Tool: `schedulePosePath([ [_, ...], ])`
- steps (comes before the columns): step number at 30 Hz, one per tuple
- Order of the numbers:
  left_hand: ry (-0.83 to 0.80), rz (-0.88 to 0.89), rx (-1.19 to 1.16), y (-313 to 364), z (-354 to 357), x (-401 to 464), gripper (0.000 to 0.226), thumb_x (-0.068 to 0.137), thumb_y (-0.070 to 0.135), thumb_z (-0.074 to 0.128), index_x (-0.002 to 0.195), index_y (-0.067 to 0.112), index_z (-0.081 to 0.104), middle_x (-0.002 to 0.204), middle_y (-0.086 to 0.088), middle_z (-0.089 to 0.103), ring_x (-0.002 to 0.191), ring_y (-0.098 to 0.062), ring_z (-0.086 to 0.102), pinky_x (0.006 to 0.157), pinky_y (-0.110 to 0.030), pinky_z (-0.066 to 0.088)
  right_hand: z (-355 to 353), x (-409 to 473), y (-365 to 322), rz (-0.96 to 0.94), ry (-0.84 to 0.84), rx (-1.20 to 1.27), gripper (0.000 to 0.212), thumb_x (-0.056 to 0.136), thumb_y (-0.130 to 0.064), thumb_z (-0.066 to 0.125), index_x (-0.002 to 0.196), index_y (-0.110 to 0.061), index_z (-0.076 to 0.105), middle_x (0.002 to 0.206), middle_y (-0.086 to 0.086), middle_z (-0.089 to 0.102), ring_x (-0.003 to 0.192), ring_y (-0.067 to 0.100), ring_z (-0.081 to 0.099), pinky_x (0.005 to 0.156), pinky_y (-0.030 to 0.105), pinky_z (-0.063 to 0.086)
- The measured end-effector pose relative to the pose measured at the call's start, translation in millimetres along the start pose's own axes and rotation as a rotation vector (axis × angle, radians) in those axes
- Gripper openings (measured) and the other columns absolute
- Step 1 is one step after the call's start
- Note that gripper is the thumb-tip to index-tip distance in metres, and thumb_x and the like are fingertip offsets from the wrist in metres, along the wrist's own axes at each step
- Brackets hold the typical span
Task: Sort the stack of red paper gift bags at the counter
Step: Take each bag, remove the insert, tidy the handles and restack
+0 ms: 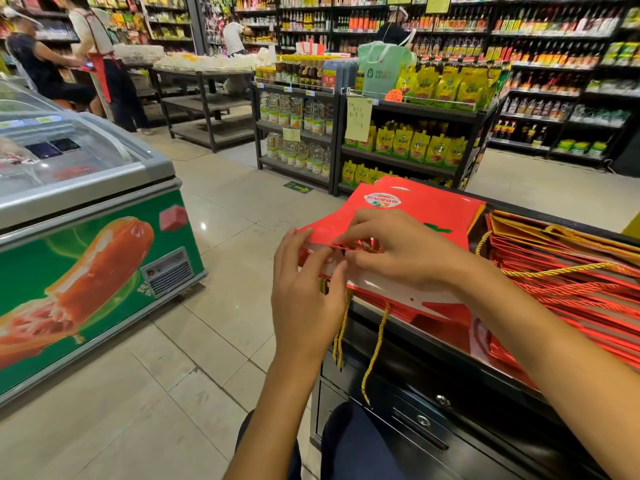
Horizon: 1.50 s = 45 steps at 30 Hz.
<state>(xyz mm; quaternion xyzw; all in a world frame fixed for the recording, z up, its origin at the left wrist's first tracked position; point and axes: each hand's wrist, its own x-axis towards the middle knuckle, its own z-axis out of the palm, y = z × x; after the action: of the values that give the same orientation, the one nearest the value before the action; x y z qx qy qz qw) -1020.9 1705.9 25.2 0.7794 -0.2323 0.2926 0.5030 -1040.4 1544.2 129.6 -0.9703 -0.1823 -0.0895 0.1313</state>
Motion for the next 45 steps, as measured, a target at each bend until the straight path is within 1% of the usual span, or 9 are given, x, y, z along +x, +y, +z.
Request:
schedulePosePath([
  [6,-0.029,-0.06,0.023,7,9,4,0.015,0.096,0.023,0.067,0.11,0.021,0.073,0.145,0.003,0.048,0.141,-0.026,0.044,0.108,-0.047,0.048,-1,1,-2,-0.004,0.029,0.018,0.027,0.097,-0.022,0.06,0.12,-0.021,0.075,0.099,-0.004,0.061,0.084,0.001,0.049,0.07,0.015,0.034],
  [11,-0.014,-0.063,0.093,11,15,5,0.02,0.099,0.024,0.056,0.11,0.018,0.072,0.145,-0.004,0.049,0.135,-0.034,0.048,0.101,-0.054,0.049,-2,2,-2,-0.01,0.027,0.004,0.026,0.098,-0.024,0.061,0.117,-0.019,0.077,0.098,-0.001,0.063,0.085,0.009,0.052,0.07,0.022,0.037],
  [19,0.005,-0.028,-0.062,4,9,3,0.027,0.099,0.03,0.054,0.107,0.018,0.077,0.155,-0.004,0.046,0.143,-0.029,0.045,0.106,-0.05,0.049,-2,-1,1,0.002,0.048,0.049,0.025,0.1,-0.027,0.059,0.118,-0.023,0.076,0.095,-0.005,0.066,0.085,0.006,0.054,0.072,0.025,0.042],
  [24,-0.009,-0.02,-0.157,-7,-6,1,0.021,0.099,0.014,0.062,0.11,0.018,0.078,0.15,-0.001,0.054,0.144,-0.017,0.045,0.111,-0.028,0.045,2,-1,6,0.007,0.053,0.048,0.025,0.1,-0.025,0.058,0.115,-0.019,0.077,0.094,-0.004,0.067,0.084,0.01,0.056,0.071,0.034,0.043],
  [30,-0.086,-0.012,-0.146,-11,-19,9,0.018,0.099,0.013,0.063,0.109,0.021,0.077,0.137,0.006,0.061,0.138,-0.008,0.048,0.107,-0.019,0.043,-4,0,13,0.088,-0.027,0.16,0.023,0.097,-0.037,0.066,0.115,-0.03,0.077,0.111,-0.007,0.069,0.116,0.017,0.06,0.096,0.041,0.048],
  [34,-0.088,-0.03,-0.166,-15,-23,10,0.013,0.097,0.027,0.066,0.098,0.018,0.075,0.13,0.006,0.065,0.127,-0.003,0.055,0.099,-0.013,0.046,-6,-2,21,0.091,-0.032,0.224,0.017,0.09,-0.035,0.077,0.106,-0.03,0.08,0.1,-0.008,0.071,0.091,0.005,0.061,0.082,0.034,0.049],
  [39,-0.027,-0.353,-0.346,-7,-19,16,0.022,0.102,0.041,0.059,0.102,0.019,0.058,0.117,0.009,0.067,0.114,-0.005,0.063,0.091,-0.026,0.059,4,-3,28,0.074,0.067,0.249,0.008,0.09,-0.029,0.078,0.097,-0.026,0.08,0.093,-0.008,0.072,0.088,0.009,0.065,0.078,0.037,0.051],
  [42,-0.149,-0.593,-0.413,-3,-14,33,0.03,0.101,0.047,0.058,0.122,0.025,0.053,0.112,0.005,0.065,0.097,-0.011,0.07,0.078,-0.034,0.064,12,-2,28,0.055,0.081,0.247,0.007,0.094,-0.024,0.074,0.099,-0.02,0.077,0.092,-0.009,0.073,0.084,0.005,0.064,0.074,0.027,0.049],
  [45,-0.283,-0.696,-0.458,-5,-9,36,0.024,0.1,0.029,0.064,0.122,0.019,0.062,0.109,-0.008,0.071,0.079,-0.022,0.075,0.065,-0.044,0.065,18,-1,28,0.024,0.117,0.218,0.007,0.1,-0.019,0.065,0.102,-0.014,0.068,0.088,-0.005,0.072,0.081,0.007,0.066,0.076,0.034,0.052],
])
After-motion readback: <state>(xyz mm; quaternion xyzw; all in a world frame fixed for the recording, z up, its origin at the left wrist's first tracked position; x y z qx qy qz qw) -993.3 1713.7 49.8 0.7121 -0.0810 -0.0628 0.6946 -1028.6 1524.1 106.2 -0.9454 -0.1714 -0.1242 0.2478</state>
